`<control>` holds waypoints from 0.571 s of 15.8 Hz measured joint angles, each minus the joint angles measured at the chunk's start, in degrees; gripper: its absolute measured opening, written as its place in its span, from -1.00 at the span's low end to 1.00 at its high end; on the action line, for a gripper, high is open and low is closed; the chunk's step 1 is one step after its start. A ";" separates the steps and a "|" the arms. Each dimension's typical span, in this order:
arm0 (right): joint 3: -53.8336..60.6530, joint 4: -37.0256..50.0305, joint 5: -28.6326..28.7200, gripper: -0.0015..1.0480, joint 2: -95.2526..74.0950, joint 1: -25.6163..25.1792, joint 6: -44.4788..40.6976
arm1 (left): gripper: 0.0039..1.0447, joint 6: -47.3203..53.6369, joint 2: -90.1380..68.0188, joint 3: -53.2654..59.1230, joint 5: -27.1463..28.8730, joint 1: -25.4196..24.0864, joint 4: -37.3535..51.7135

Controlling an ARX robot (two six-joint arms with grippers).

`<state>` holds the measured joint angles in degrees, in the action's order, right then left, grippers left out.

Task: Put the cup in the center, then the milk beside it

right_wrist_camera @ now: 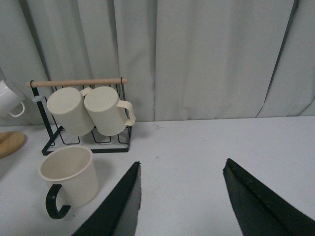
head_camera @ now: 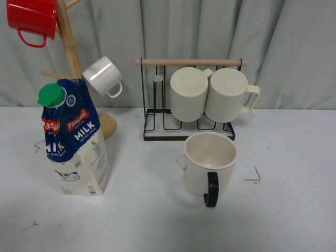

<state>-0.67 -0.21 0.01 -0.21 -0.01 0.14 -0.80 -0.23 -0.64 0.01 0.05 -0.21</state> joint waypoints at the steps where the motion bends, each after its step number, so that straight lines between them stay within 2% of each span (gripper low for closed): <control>1: 0.00 0.00 0.00 0.14 0.00 0.00 0.00 | 0.88 0.00 0.00 0.00 0.00 0.00 0.00; 2: 0.00 -0.02 0.00 0.38 0.02 -0.02 0.00 | 0.88 -2.60 -3.30 -3.21 4.70 1.75 -9.40; 3: 0.00 -0.04 0.02 0.63 0.00 0.00 0.00 | 0.88 -7.45 -13.55 -9.40 10.60 2.86 -18.97; 4: 0.00 0.04 -0.02 0.87 0.02 0.00 0.00 | 0.88 -9.75 -18.25 -12.83 13.57 3.80 -19.65; 6: 0.00 0.02 0.00 0.87 0.02 0.00 0.00 | 0.88 -10.54 -26.36 -18.91 12.66 5.46 -9.44; 9: 0.00 0.02 0.00 0.87 0.02 0.00 0.00 | 0.88 -10.16 -49.86 -27.41 8.48 6.82 7.06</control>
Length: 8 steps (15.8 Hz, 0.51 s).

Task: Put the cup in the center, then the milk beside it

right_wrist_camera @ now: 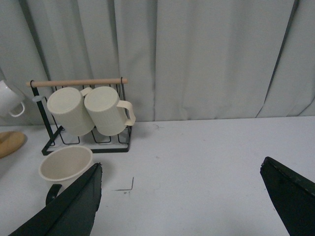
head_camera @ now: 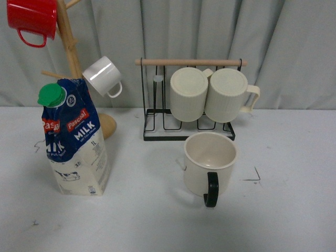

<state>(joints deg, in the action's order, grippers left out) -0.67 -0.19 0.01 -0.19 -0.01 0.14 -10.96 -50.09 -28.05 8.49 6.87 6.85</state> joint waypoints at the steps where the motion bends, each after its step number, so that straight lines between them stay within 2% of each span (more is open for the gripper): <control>1: 0.00 0.00 0.00 0.87 0.00 0.00 0.00 | 0.88 0.42 -6.78 -3.74 -1.20 1.92 2.78; 4: 0.00 -0.02 0.00 0.87 -0.02 0.00 0.00 | 0.88 2.45 -22.45 -13.20 -1.03 6.54 5.03; 8: 0.00 0.00 0.00 0.87 -0.02 0.00 0.00 | 0.88 3.43 -32.00 -20.61 -3.08 5.92 2.80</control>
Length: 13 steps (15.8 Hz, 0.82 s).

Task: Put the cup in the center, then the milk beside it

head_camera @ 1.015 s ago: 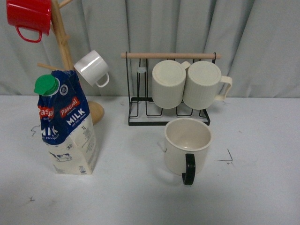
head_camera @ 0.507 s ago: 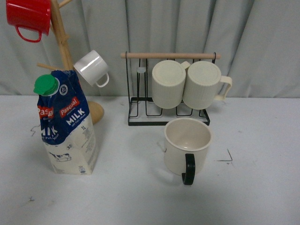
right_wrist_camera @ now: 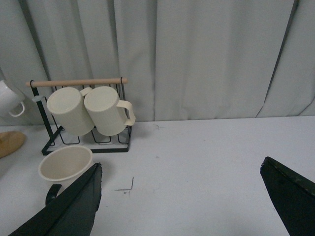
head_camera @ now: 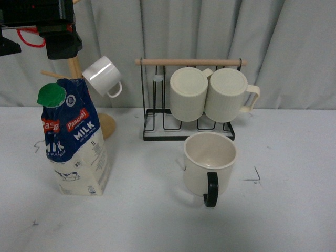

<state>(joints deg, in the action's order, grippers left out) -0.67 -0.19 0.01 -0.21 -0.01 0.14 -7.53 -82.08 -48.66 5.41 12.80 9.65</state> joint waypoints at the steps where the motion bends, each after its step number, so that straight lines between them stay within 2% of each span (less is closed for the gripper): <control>1: 0.00 0.00 0.00 0.87 0.00 0.00 0.00 | 0.88 -0.04 -2.01 -1.07 -0.55 -0.74 -0.79; 4: 0.00 0.00 0.00 0.87 0.02 0.00 0.00 | 0.88 0.00 -7.58 -1.44 -0.61 -1.49 -2.82; 13: 0.00 -0.02 0.00 0.87 0.00 0.00 0.00 | 0.88 -2.58 -12.70 -0.68 0.17 -1.66 0.98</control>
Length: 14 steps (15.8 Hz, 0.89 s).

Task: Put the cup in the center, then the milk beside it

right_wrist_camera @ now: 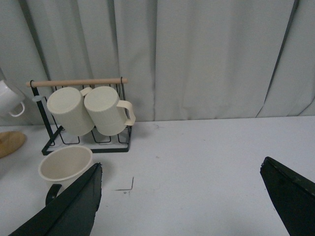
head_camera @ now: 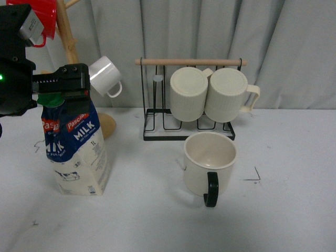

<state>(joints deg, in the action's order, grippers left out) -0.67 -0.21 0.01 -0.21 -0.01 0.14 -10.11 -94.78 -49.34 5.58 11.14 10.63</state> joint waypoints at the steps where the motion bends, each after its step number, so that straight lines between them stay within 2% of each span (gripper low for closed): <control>1: 0.00 0.02 0.00 0.87 0.00 0.00 0.00 | 0.88 -0.04 -0.46 0.20 0.15 0.22 -0.09; 3: 0.00 0.02 0.00 0.87 0.00 0.00 0.00 | 0.87 -0.04 -1.29 0.87 0.44 0.81 -0.63; 4: 0.00 0.02 0.00 0.87 0.00 0.00 0.00 | 0.76 -0.07 -1.53 1.14 0.42 0.85 -0.79; 6: 0.00 0.02 0.00 0.87 0.00 0.00 0.00 | 0.45 -0.04 -1.62 1.25 0.68 1.14 -1.20; 10: 0.00 0.02 0.00 0.87 0.00 0.00 0.00 | -0.41 -0.02 -1.57 1.25 1.03 1.51 -2.10; 14: 0.00 0.00 0.00 0.87 0.00 0.00 0.00 | -0.91 0.02 -1.42 1.25 1.31 1.86 -2.36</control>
<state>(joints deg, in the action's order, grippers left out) -0.67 -0.21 0.01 -0.21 -0.01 0.14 -10.09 -96.20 -48.10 6.90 12.99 8.27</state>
